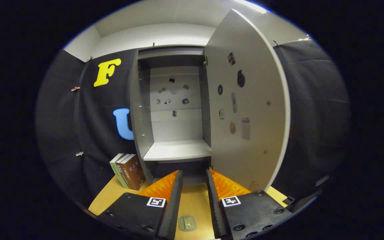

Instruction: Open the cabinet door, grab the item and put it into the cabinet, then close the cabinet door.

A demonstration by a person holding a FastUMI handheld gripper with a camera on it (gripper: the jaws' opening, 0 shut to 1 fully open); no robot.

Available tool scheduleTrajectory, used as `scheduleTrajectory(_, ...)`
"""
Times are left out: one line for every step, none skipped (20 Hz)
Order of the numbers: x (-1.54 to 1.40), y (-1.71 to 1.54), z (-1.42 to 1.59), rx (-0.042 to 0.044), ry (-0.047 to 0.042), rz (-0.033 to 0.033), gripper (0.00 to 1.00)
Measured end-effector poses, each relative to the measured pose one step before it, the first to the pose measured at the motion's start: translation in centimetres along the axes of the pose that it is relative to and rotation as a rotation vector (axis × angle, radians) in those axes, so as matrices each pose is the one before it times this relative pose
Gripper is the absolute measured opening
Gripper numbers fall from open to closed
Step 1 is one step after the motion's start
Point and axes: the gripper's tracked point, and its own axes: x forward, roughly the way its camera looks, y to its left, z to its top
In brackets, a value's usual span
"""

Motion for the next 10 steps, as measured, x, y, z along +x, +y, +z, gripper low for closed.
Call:
scheduleTrajectory(0.561, 0.713, -1.397, 0.00393, 0.02921, -0.00964, 0.46)
scheduleTrajectory(0.904, 0.770, -1.589, -0.00172, 0.03842, -0.00858, 0.45)
scheduleTrajectory(0.649, 0.301, -1.832, -0.00269, 0.05149, -0.01164, 0.45)
scheduleTrajectory(1.071, 0.386, -2.126, 0.00410, 0.06128, -0.00810, 0.45)
scheduleTrajectory(0.727, 0.116, -1.334, 0.00226, 0.03598, -0.00139, 0.45)
scheduleTrajectory(1.061, 0.126, -1.525, -0.00182, 0.04774, -0.00187, 0.45)
scheduleTrajectory(1.076, -0.163, -1.672, -0.00660, 0.04562, -0.00914, 0.45)
scheduleTrajectory(1.176, -0.024, -1.657, -0.00771, 0.04131, -0.00093, 0.45)
scheduleTrajectory(1.306, -0.016, -2.020, -0.00920, 0.04839, 0.00342, 0.45)
scheduleTrajectory(1.179, 0.071, -2.049, -0.00329, 0.06150, 0.00523, 0.45)
